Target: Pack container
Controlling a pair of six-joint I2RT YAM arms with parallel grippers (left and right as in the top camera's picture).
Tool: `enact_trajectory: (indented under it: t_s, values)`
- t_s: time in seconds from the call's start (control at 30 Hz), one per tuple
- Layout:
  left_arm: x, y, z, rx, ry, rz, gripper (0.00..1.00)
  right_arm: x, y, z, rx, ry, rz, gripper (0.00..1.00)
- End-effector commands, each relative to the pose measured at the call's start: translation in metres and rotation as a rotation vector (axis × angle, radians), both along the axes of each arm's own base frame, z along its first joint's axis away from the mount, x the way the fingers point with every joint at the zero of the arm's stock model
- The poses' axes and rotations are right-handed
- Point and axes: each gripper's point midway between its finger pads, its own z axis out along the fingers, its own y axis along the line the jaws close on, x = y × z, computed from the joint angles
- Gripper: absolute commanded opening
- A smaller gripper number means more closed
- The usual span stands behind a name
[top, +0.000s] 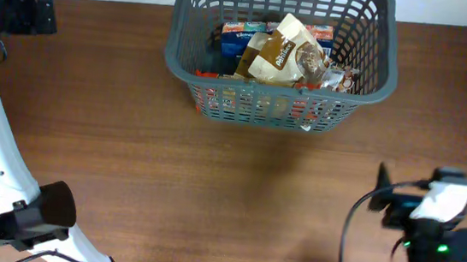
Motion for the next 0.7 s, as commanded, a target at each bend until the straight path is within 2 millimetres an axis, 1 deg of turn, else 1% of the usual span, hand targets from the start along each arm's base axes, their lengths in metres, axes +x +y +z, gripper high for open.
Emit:
enact_trajectory:
  t_s: [0.0, 0.1, 0.27, 0.43, 0.47, 0.53, 0.67]
  values:
    - [0.000, 0.003, -0.001, -0.007, 0.001, 0.017, 0.99, -0.006, 0.009, -0.041, 0.023, 0.023, 0.039, 0.99]
    - [0.000, 0.003, -0.001, -0.007, 0.001, 0.017, 0.99, -0.005, 0.014, -0.072, 0.022, 0.026, 0.063, 0.99]
    - [0.000, 0.003, -0.001, -0.007, 0.001, 0.017, 0.99, 0.000, 0.027, -0.102, 0.017, 0.003, 0.122, 0.99]
    - [0.000, 0.003, -0.001, -0.007, 0.001, 0.017, 0.99, 0.000, 0.030, -0.132, 0.022, 0.039, 0.135, 0.99]
    - [0.000, 0.003, -0.001, -0.007, 0.001, 0.017, 0.99, 0.000, 0.030, -0.135, 0.022, 0.038, 0.135, 0.99]
    - [0.000, 0.003, -0.001, -0.007, 0.001, 0.017, 0.99, 0.000, 0.030, -0.130, 0.019, 0.015, 0.135, 0.99]
    - [0.000, 0.003, -0.001, -0.007, 0.001, 0.017, 0.99, 0.000, 0.030, -0.130, 0.019, 0.016, 0.136, 0.99]
